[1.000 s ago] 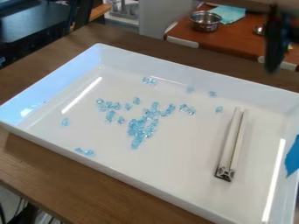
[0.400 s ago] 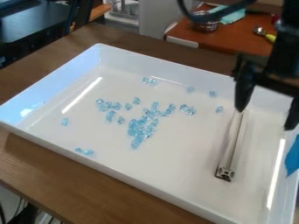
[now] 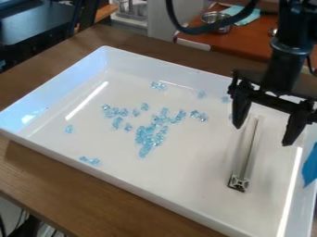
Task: Sweep into pile
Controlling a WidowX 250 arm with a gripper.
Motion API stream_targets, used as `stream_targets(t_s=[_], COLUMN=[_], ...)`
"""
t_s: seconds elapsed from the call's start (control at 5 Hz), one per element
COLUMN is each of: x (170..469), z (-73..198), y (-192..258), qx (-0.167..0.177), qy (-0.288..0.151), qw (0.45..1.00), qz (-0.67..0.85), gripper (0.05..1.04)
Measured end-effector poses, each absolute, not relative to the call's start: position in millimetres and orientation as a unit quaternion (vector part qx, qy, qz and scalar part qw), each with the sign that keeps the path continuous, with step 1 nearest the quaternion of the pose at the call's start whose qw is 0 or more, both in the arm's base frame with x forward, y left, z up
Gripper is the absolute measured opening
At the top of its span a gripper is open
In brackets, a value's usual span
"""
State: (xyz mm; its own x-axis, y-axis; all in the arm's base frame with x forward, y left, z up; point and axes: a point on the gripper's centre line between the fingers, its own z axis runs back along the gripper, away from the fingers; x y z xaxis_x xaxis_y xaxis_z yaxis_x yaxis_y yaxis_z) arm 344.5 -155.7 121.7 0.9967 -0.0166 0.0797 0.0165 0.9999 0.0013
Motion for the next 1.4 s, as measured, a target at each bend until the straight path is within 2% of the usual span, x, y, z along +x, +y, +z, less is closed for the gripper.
stream_targets(t_s=[0.6,0.8,1.2,1.4], x=[339.0,342.2,336.1,332.9], z=[93.7,92.6,80.9,82.4], y=[-146.5,-137.9,-116.9,-97.7], qx=[0.014,0.014,0.014,0.010], qy=[-0.045,-0.045,-0.020,-0.013], qw=[0.999,0.999,1.000,1.000], qz=[0.008,0.014,0.013,0.019], gripper=[1.000,0.948,0.393,0.377])
